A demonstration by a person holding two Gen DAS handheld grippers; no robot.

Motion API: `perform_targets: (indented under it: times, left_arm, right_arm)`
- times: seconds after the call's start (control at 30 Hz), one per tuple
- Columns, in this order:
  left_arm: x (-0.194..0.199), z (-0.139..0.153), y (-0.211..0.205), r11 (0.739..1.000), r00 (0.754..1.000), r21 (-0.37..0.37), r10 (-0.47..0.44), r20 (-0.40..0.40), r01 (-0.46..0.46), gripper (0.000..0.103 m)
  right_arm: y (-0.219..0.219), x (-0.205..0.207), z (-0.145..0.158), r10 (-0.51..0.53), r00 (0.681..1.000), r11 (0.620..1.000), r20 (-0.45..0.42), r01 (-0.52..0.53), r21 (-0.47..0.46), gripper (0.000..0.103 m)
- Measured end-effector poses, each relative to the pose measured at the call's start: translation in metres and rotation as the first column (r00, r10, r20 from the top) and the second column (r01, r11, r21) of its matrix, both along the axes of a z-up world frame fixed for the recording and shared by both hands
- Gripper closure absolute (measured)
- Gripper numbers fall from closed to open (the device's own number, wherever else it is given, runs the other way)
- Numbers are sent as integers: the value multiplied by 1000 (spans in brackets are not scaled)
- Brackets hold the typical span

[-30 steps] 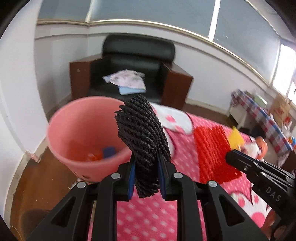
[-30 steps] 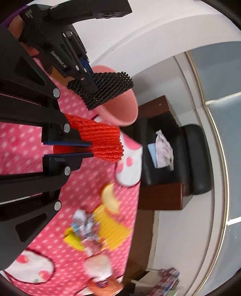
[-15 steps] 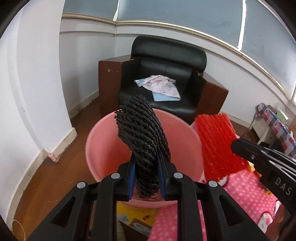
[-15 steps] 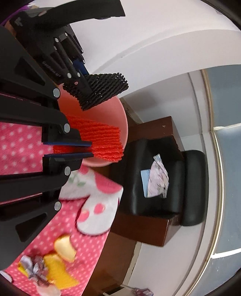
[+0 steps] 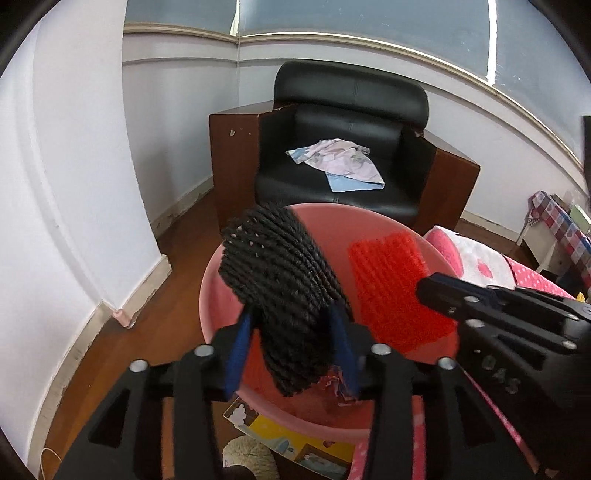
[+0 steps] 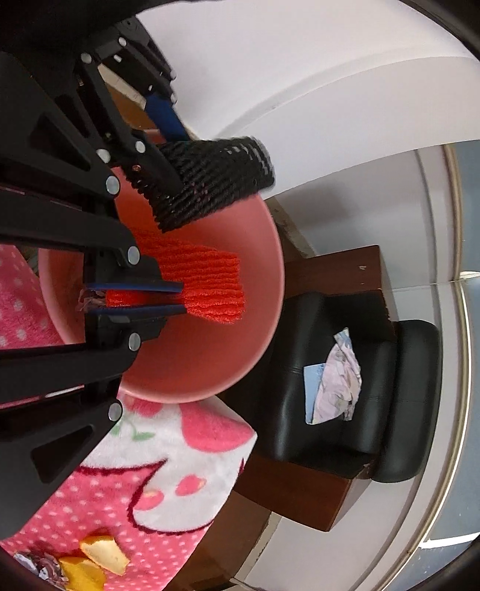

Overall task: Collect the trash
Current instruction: 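Carry both foam nets over the pink bucket and release them inside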

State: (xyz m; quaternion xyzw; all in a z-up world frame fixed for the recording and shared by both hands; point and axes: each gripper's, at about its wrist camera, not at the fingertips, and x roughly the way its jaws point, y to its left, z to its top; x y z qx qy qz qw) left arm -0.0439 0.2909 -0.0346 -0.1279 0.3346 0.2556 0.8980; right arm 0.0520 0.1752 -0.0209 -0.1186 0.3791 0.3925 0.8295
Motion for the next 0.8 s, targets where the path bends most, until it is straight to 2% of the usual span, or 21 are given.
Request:
perform_targets:
  times: [0.1,0.23,0.4,0.53,0.7,0.8]
  left_arm:
    - [-5,0,-1,1000,1000,18,15,-2,-15,55]
    - [-9,2,3,1000,1000,-3,29,3,-29,51]
    - [-18,10,-5,1000,999,5,28,26,-28,50]
    - [-22,20,-6,1000,998,-15,14,60,-13,41]
    - [-27,32,-11,1000,996,-22,9,91,-7,40]
    - [-30,40,-19,1000,995,0,6,101,-6,39]
  right_arm:
    - [1,3,-4,-14,1000,1000,-19,14,2,83]
    - [-3,2,-2,-15,1000,1000,-26,15,14,72]
    - [-13,-3,9,-8,1000,999,-14,8,47,71]
    - [-29,-2,20,-13,1000,996,-18,14,91,71]
    - [-42,-3,29,-15,1000,992,-20,17,125,71]
    - [-49,-6,36,-20,1000,990,-14,21,139,71]
